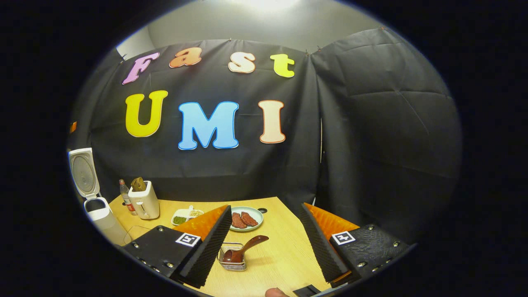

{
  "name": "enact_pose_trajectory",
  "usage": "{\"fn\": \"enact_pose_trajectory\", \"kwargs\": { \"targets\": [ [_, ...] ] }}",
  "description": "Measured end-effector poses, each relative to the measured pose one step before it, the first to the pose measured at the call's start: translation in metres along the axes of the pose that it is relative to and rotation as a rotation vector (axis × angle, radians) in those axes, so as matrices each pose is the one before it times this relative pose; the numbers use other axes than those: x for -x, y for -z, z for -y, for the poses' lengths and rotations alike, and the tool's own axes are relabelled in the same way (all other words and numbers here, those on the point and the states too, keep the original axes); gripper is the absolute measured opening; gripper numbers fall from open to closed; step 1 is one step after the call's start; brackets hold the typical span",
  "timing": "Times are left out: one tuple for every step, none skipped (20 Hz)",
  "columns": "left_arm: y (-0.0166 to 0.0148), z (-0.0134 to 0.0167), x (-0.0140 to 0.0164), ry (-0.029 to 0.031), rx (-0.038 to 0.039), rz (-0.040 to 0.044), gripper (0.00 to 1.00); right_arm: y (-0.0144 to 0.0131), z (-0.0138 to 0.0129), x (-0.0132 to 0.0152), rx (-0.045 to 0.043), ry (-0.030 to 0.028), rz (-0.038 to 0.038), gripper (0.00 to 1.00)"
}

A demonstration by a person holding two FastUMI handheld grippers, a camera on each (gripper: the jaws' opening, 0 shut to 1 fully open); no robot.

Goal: Close the left gripper, press the button to open the rice cooker; take a wooden spoon from the chopstick holder with the right hand, scoop a spoonful of rice and pour it into the rice cooker, then put the wooden spoon back into the chopstick holder.

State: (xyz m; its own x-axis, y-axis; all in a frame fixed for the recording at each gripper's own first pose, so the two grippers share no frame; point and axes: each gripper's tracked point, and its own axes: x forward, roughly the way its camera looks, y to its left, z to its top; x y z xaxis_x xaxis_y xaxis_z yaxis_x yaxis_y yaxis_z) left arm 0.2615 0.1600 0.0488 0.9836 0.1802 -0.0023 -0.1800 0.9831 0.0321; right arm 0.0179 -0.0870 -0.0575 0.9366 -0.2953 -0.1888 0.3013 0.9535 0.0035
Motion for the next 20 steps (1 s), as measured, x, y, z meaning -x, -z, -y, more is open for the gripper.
{"fn": "enact_pose_trajectory", "kwargs": {
  "targets": [
    [0.00101, -0.00418, -0.01008, -0.00370, 0.00586, -0.00740, 0.95, -0.00140, -0.00045, 0.00458, -0.00468, 0.00307, 0.00858, 1.00],
    [0.00352, -0.00450, -0.00952, -0.00666, 0.00307, -0.00671, 0.95, 0.00093, 0.00084, 0.00367, -0.00149, 0.00643, 0.00372, 1.00],
    [0.00191, -0.00401, -0.01079, -0.00356, 0.00451, -0.00901, 0.96, 0.00080, 0.00084, 0.00343, 0.00103, 0.00858, -0.00016, 1.00],
    [0.00411, -0.00224, -0.01013, 0.00272, 0.00530, -0.01450, 0.96, 0.00152, 0.00047, 0.00286, 0.00360, 0.00517, -0.00293, 1.00],
    [0.00576, -0.00207, -0.01044, 0.00919, 0.01001, -0.02537, 0.96, 0.00091, 0.00137, 0.00348, 0.00518, 0.00744, -0.00280, 1.00],
    [0.00630, -0.00488, -0.01135, 0.00323, 0.01418, -0.01935, 0.97, -0.00019, 0.00151, 0.00249, 0.00324, 0.00724, 0.00212, 1.00],
    [0.00629, -0.00466, -0.01049, 0.00062, 0.01205, -0.02160, 0.96, -0.00012, -0.00035, 0.00337, 0.00080, 0.00222, 0.00211, 1.00],
    [0.00780, -0.00449, -0.01005, -0.00700, 0.00444, -0.02159, 0.95, 0.00231, 0.00029, 0.00329, 0.00130, 0.00222, -0.00212, 1.00],
    [0.00904, -0.00648, -0.01220, -0.01811, -0.00092, -0.02450, 0.96, 0.00252, 0.00017, 0.00281, 0.00345, 0.00445, -0.00469, 1.00],
    [0.00732, -0.00438, -0.01498, -0.01323, -0.00556, -0.02318, 0.98, 0.00248, 0.00120, 0.00271, 0.00584, 0.00408, -0.00520, 1.00],
    [0.00540, -0.00454, -0.01184, -0.01052, -0.00923, -0.01632, 0.96, 0.00141, 0.00102, 0.00228, 0.00738, 0.00541, -0.00259, 1.00],
    [0.00598, -0.00464, -0.01348, -0.01230, -0.01423, -0.01545, 0.94, 0.00216, 0.00118, 0.00191, 0.00996, 0.00287, -0.00209, 1.00],
    [0.00503, -0.00062, -0.01226, -0.00367, -0.01176, -0.01807, 0.96, 0.00150, 0.00085, 0.00154, 0.01054, 0.00316, -0.00078, 1.00],
    [0.00764, 0.00034, -0.00888, -0.00149, -0.00593, -0.01349, 0.96, 0.00288, 0.00128, -0.00133, 0.01186, 0.00665, -0.00592, 1.00],
    [0.00561, 0.00072, -0.01197, 0.00114, 0.00270, -0.02628, 0.96, 0.00214, 0.00016, 0.00076, 0.00842, 0.00305, -0.00679, 0.99],
    [0.00515, -0.00065, -0.00869, -0.00508, 0.00908, -0.02008, 0.98, 0.00203, 0.00035, 0.00104, 0.00356, 0.00270, -0.00404, 1.00],
    [0.00805, 0.00140, -0.00947, -0.00326, 0.00765, -0.03164, 0.96, 0.00079, -0.00081, 0.00085, 0.00234, -0.00188, -0.00396, 0.97],
    [0.00753, -0.00075, -0.00668, -0.00941, 0.00660, -0.02382, 0.96, 0.00187, -0.00088, 0.00086, 0.00396, -0.00181, -0.00549, 1.00],
    [0.00537, -0.00064, -0.00466, -0.00645, 0.00824, -0.01724, 0.98, 0.00035, -0.00140, 0.00012, 0.00556, -0.00405, -0.00240, 1.00],
    [0.00292, 0.00110, -0.00415, -0.00442, 0.00373, -0.01539, 0.96, -0.00060, -0.00117, -0.00117, 0.00622, -0.00383, 0.00061, 1.00]
  ]
}}
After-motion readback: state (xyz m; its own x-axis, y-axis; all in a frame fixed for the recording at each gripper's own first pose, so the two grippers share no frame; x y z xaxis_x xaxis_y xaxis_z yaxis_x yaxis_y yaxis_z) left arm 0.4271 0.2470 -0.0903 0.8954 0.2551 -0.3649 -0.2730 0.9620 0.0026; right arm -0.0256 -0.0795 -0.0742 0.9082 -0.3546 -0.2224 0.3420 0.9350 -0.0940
